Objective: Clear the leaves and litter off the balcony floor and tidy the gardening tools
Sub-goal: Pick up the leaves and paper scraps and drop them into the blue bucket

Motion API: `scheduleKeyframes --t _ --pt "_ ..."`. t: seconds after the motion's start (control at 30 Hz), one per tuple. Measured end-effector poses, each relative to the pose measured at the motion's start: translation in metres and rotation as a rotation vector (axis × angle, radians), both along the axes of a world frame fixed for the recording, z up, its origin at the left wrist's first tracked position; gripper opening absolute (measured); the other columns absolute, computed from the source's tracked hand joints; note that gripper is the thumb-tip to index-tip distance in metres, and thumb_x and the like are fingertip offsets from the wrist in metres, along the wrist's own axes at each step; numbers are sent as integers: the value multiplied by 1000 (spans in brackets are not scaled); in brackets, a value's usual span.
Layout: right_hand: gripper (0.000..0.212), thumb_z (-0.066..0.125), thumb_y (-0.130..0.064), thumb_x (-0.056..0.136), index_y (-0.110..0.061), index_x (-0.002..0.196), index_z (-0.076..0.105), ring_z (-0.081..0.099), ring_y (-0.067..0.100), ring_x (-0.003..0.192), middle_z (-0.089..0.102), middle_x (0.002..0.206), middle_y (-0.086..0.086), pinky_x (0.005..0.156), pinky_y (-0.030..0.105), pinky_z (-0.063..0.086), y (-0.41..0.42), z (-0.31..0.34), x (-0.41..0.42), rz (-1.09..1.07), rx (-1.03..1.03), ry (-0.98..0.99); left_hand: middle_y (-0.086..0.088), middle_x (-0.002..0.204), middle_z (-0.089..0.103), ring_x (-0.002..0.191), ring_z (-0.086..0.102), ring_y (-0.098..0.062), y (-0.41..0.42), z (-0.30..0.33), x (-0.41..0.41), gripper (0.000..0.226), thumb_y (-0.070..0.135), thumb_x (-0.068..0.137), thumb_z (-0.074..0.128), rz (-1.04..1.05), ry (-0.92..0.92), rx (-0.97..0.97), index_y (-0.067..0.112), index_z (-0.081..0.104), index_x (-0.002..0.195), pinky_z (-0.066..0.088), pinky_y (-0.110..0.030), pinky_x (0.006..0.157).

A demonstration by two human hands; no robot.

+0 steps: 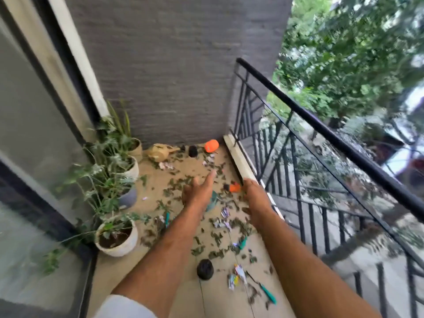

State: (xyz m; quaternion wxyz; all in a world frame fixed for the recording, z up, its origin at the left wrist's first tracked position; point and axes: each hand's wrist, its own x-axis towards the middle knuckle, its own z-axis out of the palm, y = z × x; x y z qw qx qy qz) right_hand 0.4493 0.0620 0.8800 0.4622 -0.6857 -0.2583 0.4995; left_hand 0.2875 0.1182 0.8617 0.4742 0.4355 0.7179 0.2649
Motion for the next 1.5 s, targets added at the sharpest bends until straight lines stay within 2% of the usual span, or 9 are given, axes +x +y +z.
scheduleKeyframes --t 0.07,0.17,0.27,0.37,0.53,0.8,1.13,1.4,1.5 --pt "31 52 -54 99 -29 104 70 62 24 111 67 129 3 91 46 52 -19 -1 13 -66 -60 52 -11 169 32 152 34 -37 1 -31 11 137 114 50 36 -27 -19 -68 35 39 161 32 -59 123" --pt "26 49 -41 107 -23 103 67 62 32 115 64 129 15 104 54 48 -39 -22 35 -144 -102 61 -8 171 26 153 32 -37 -13 -59 27 133 113 51 42 -36 -55 -144 38 39 160 34 -58 122" --pt "20 50 -41 105 -28 95 62 60 19 101 64 113 2 88 42 50 -51 -44 50 -198 -153 74 -5 175 11 157 21 -37 -25 -76 39 124 108 60 44 -45 -18 -166 37 39 162 30 -57 126" --pt "19 51 -42 101 -32 91 63 55 21 112 62 121 -3 90 45 46 -54 -66 62 -169 -190 82 -6 174 17 157 23 -37 -32 -93 48 131 109 53 43 -44 -33 -204 38 36 162 33 -58 124" --pt "17 52 -51 100 -37 100 61 55 20 120 62 127 -7 103 49 46 -50 -93 94 -114 -218 141 -3 175 4 159 16 -35 -35 -106 64 123 107 57 48 -25 -14 -229 40 37 160 30 -61 124" --pt "29 55 -51 101 -36 124 63 59 18 121 66 126 -10 97 45 50 -56 -176 163 -131 -331 158 -3 166 32 150 37 -29 -40 -174 104 122 105 55 56 -27 -1 -248 37 44 156 39 -56 119" --pt "30 57 -34 104 -37 134 64 64 18 121 72 125 -9 101 50 53 -121 -349 224 -366 -573 193 1 155 48 135 53 -24 -49 -365 124 98 91 65 67 -195 47 -416 42 50 148 49 -51 112" --pt "36 61 -11 101 -28 133 65 65 22 118 69 130 2 105 51 52 -181 -567 232 -364 -726 133 -4 161 45 140 51 -28 -21 -549 144 110 83 59 62 -461 203 -446 37 42 157 47 -48 113" --pt "43 60 -4 101 -24 139 61 64 26 118 69 126 8 104 54 53 -210 -650 236 -350 -802 112 -5 161 43 140 50 -27 -18 -627 150 90 68 78 72 -609 281 -426 37 43 157 48 -45 108"
